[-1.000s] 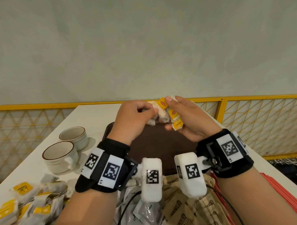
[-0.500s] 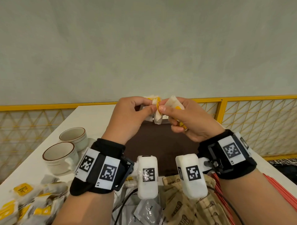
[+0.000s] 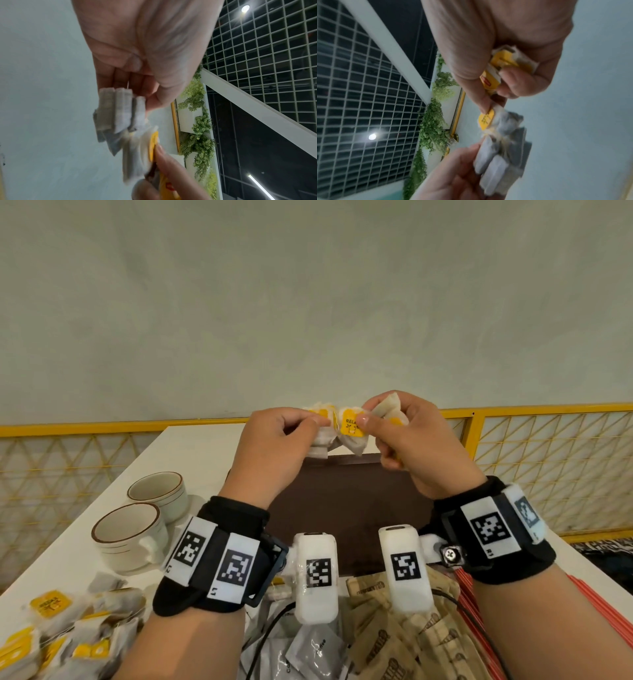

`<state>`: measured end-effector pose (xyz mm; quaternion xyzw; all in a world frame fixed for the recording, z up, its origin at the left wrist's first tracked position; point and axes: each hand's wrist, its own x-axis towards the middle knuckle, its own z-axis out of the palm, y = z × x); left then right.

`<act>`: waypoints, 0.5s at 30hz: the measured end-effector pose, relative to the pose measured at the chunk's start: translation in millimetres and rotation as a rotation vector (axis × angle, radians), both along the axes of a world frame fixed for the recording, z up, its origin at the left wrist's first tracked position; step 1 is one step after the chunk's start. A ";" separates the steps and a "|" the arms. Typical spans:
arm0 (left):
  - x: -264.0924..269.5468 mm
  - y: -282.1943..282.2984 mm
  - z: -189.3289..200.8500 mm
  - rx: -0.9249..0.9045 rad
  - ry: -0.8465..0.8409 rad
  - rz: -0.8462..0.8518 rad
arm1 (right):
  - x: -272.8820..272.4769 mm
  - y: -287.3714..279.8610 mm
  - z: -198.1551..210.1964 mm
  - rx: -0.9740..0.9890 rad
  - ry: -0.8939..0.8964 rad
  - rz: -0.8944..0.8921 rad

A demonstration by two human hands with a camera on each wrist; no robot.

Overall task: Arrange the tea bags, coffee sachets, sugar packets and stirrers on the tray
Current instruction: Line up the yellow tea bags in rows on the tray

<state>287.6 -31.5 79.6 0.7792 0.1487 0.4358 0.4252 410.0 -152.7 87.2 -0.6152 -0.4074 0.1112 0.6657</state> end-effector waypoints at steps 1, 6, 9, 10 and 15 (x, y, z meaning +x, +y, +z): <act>-0.1 0.4 -0.3 0.003 0.014 0.009 | 1.6 -1.7 0.9 -0.004 -0.032 -0.022; 0.5 5.9 -4.1 -0.052 0.011 -0.035 | -0.3 -12.7 8.6 -0.006 -0.004 0.153; 0.4 7.4 -5.4 -0.075 0.002 -0.052 | -2.1 -16.6 12.2 0.001 0.083 0.267; 0.4 7.5 -5.6 -0.076 0.005 -0.055 | -0.9 -16.9 12.2 -0.010 0.073 0.252; 0.2 5.5 -5.4 -0.055 0.009 -0.069 | -1.5 -15.7 10.8 -0.028 0.043 0.241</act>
